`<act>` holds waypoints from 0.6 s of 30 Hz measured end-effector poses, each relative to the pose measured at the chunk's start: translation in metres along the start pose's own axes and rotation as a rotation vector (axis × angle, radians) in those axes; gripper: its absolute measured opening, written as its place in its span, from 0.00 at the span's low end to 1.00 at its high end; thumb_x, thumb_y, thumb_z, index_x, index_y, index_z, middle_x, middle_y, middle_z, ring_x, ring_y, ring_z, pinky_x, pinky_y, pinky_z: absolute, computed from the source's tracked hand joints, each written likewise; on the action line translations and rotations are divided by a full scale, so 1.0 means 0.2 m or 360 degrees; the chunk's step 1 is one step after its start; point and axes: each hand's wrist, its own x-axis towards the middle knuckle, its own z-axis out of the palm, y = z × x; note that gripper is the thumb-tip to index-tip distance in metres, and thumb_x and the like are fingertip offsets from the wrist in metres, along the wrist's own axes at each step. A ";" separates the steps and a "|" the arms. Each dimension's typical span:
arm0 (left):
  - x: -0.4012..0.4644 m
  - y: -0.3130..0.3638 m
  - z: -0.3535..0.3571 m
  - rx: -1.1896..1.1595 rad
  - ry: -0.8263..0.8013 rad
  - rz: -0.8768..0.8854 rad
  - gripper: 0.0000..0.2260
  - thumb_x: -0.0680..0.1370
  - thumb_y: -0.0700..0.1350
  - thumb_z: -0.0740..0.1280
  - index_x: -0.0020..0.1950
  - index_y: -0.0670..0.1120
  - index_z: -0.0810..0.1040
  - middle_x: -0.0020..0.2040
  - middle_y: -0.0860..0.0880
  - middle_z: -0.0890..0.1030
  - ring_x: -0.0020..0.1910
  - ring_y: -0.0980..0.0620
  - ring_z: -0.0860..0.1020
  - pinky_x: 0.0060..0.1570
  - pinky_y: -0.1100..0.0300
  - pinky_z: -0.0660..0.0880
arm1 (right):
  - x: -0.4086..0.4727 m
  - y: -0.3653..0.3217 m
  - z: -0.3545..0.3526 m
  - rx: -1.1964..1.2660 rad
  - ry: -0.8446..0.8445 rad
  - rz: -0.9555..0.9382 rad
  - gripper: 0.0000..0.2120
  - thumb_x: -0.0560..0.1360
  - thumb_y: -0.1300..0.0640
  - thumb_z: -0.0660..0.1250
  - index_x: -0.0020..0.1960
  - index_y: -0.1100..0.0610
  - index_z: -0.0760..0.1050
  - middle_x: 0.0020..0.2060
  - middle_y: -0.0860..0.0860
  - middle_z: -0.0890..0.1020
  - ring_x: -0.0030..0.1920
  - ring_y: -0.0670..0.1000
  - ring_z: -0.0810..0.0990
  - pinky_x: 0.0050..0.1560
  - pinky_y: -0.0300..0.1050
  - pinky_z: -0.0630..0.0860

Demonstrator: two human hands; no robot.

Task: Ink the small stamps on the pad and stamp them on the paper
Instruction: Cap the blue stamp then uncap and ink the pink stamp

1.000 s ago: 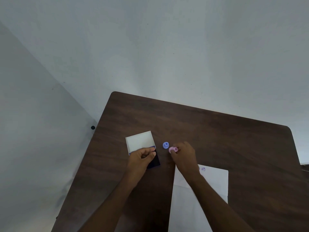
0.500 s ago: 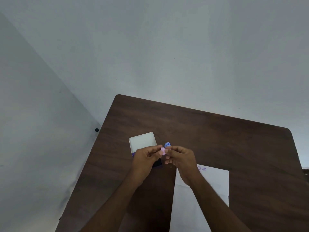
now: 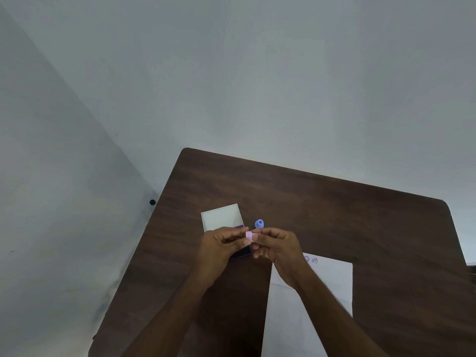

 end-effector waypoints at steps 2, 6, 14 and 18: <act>0.00 0.00 0.00 -0.0027 0.0010 -0.0015 0.12 0.68 0.52 0.74 0.51 0.55 0.84 0.46 0.58 0.85 0.47 0.59 0.83 0.44 0.69 0.77 | 0.00 0.00 0.01 0.0023 0.0005 0.0000 0.14 0.62 0.50 0.76 0.44 0.57 0.85 0.39 0.58 0.86 0.37 0.56 0.84 0.38 0.45 0.81; -0.01 -0.01 -0.01 -0.0115 0.0025 -0.0094 0.14 0.69 0.49 0.74 0.53 0.51 0.85 0.48 0.55 0.86 0.49 0.56 0.83 0.48 0.66 0.78 | 0.00 0.01 0.00 0.0075 -0.0001 0.0017 0.09 0.67 0.55 0.75 0.45 0.58 0.85 0.40 0.59 0.86 0.37 0.56 0.84 0.38 0.45 0.81; -0.02 -0.04 -0.05 -0.0262 -0.0062 -0.0200 0.13 0.71 0.44 0.75 0.54 0.49 0.84 0.50 0.50 0.86 0.51 0.50 0.83 0.53 0.55 0.79 | 0.00 0.05 -0.01 0.0226 -0.0006 0.0058 0.06 0.73 0.63 0.71 0.48 0.62 0.84 0.40 0.60 0.85 0.37 0.55 0.83 0.38 0.45 0.81; -0.03 -0.04 -0.06 -0.0350 -0.0091 -0.0222 0.14 0.70 0.42 0.76 0.55 0.47 0.84 0.50 0.47 0.86 0.51 0.47 0.83 0.54 0.52 0.78 | 0.01 0.03 0.00 0.0242 -0.0023 0.0069 0.05 0.73 0.64 0.70 0.46 0.61 0.84 0.40 0.60 0.85 0.36 0.54 0.83 0.37 0.44 0.82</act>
